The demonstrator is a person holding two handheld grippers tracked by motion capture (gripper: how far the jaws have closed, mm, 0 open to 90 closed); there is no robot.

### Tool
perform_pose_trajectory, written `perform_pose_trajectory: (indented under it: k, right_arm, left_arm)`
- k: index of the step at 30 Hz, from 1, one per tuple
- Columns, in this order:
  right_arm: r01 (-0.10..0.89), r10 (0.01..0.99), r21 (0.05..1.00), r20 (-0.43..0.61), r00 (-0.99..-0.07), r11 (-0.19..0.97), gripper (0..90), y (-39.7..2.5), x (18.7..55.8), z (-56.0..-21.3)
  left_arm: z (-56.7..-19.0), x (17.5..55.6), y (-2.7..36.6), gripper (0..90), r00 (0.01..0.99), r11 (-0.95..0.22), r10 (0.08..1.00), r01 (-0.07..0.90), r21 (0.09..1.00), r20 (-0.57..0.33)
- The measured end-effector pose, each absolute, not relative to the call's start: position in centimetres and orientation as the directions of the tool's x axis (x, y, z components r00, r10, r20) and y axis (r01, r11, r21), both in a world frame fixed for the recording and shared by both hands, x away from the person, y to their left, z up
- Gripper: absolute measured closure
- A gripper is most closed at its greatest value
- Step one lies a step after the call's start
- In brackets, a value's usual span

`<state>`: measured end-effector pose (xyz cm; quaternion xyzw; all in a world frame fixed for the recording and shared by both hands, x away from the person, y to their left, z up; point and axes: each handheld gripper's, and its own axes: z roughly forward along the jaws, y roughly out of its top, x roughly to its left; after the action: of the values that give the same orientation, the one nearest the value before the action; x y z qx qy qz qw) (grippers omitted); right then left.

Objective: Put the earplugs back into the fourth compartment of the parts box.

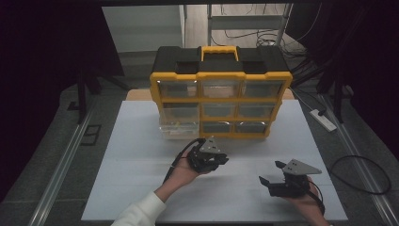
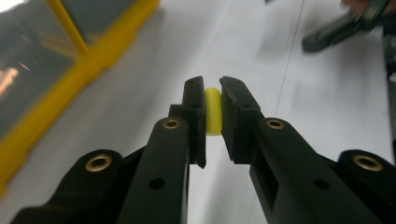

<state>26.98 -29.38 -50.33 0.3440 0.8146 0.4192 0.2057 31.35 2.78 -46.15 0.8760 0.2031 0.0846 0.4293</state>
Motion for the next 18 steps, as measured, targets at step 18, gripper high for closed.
perform_pose_trajectory:
  k: [18]
  right_arm:
    - [0.387,0.732,0.825,-0.048,-0.679,0.413,14.9,-29.4,27.0,-50.3]
  left_arm:
    - [-40.0,29.9,6.8,79.5,0.885,-0.383,0.466,0.211,0.9,-0.009]
